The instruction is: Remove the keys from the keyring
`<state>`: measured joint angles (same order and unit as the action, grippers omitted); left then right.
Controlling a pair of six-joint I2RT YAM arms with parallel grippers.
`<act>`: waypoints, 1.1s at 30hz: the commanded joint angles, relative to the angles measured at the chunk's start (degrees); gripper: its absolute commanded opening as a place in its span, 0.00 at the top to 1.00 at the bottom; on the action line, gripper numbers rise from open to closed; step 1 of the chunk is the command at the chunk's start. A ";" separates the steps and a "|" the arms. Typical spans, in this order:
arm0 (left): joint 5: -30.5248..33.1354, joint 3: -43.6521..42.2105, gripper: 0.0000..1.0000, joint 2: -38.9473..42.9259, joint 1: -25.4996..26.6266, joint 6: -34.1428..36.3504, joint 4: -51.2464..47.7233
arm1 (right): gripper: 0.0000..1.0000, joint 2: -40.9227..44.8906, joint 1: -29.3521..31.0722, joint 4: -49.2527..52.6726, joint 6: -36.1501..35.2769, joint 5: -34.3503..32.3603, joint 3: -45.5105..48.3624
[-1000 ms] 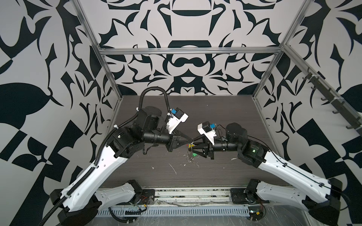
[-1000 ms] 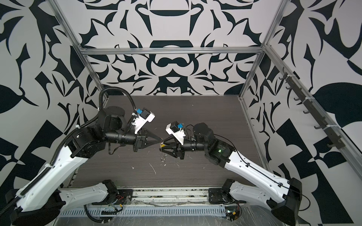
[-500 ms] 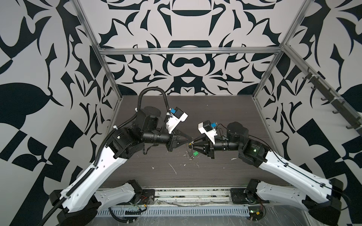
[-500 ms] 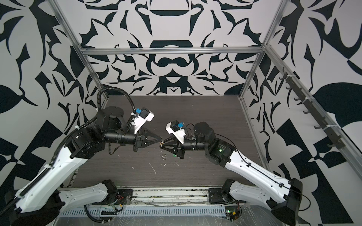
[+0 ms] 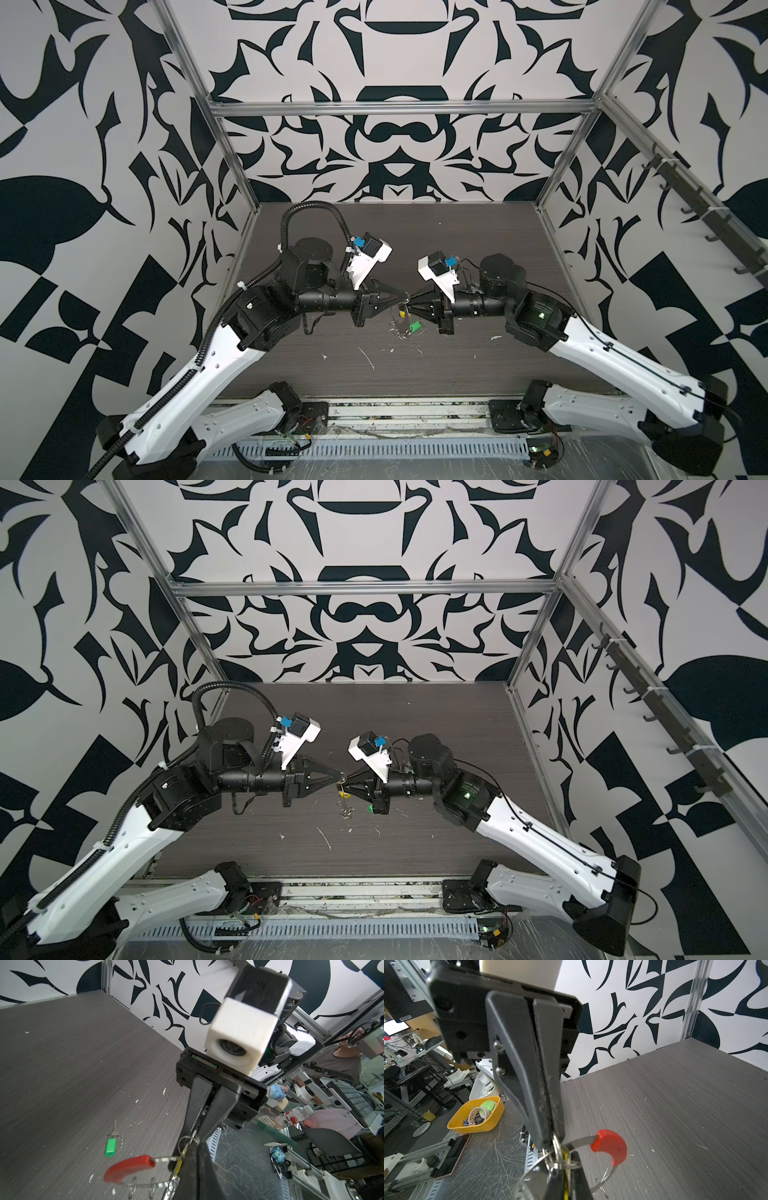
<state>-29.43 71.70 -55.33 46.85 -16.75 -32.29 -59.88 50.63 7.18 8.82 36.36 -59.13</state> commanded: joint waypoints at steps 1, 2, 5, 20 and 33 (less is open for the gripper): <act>1.31 -3.92 1.00 2.76 0.14 -0.69 8.22 | 1.00 -0.30 0.89 -0.17 -0.72 0.31 -4.09; 1.62 -5.15 1.00 3.52 0.15 -0.81 10.07 | 1.00 -0.45 1.04 0.28 -0.82 0.25 -4.43; 2.73 -9.16 1.00 5.78 0.09 -1.00 16.24 | 1.00 -0.98 1.40 1.14 -0.88 0.20 -5.73; 5.44 -27.78 1.00 14.61 0.08 -4.88 45.54 | 1.00 -4.54 4.42 2.68 -1.44 -1.10 -9.77; 16.06 -29.49 1.00 22.89 0.10 -2.14 31.40 | 1.00 1.00 1.16 -0.84 1.79 -9.90 0.74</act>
<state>-18.02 43.11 -34.26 46.89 -19.57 2.85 -60.66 53.25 10.17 9.28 28.88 -59.40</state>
